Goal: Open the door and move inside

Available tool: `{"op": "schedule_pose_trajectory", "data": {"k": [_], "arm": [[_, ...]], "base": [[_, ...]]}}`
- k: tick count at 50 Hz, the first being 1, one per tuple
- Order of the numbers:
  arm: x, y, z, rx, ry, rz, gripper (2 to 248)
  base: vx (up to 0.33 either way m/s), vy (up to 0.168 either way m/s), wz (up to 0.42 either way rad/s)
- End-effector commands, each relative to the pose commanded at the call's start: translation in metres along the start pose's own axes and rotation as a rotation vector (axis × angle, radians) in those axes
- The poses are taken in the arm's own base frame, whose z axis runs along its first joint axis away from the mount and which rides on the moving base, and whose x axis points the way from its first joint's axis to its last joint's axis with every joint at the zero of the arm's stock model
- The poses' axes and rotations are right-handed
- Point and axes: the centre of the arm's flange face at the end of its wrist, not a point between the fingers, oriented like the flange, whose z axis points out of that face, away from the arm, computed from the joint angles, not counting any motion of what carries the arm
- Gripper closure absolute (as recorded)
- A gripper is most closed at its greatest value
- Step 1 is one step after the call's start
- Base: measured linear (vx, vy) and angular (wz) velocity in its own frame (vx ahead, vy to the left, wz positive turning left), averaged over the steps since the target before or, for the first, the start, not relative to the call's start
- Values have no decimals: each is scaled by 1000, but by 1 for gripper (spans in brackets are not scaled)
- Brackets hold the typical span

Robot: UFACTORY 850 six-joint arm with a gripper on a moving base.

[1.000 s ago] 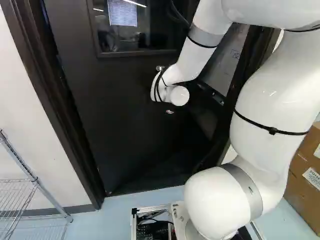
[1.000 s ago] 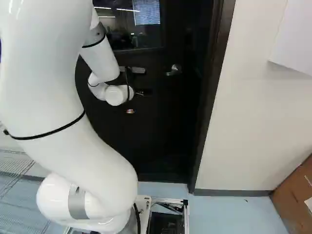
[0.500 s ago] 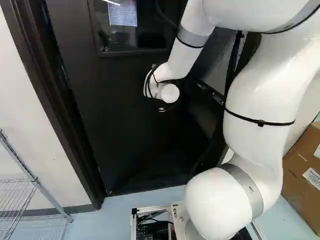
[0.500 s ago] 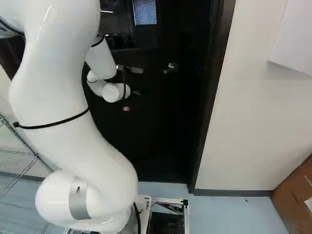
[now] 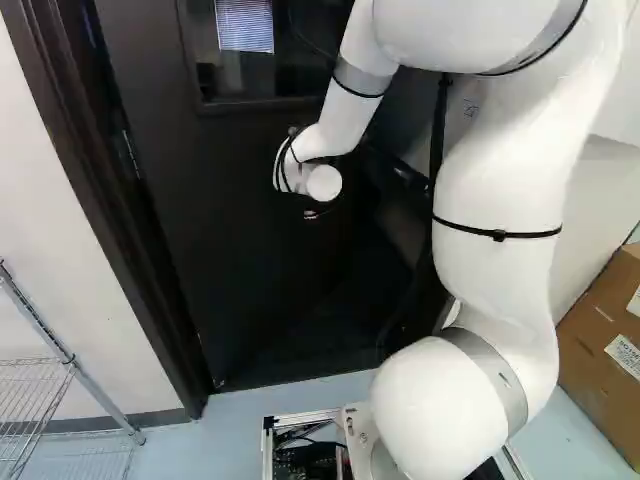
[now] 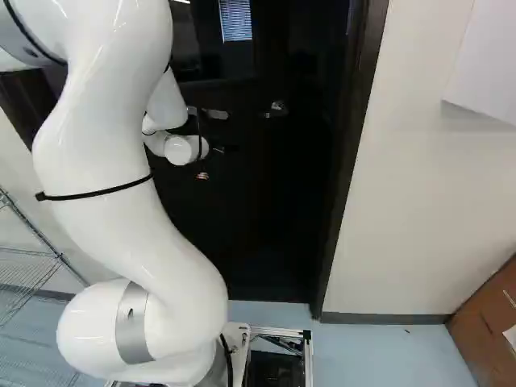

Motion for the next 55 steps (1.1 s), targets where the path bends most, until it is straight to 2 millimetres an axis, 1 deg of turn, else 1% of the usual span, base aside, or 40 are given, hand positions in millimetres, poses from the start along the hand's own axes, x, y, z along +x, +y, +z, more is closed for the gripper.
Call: {"op": "schedule_pose_trajectory", "data": {"k": [55], "arm": [[-2,-87,70,122,27,-31,3]], "base": [[0,0,0]]}}
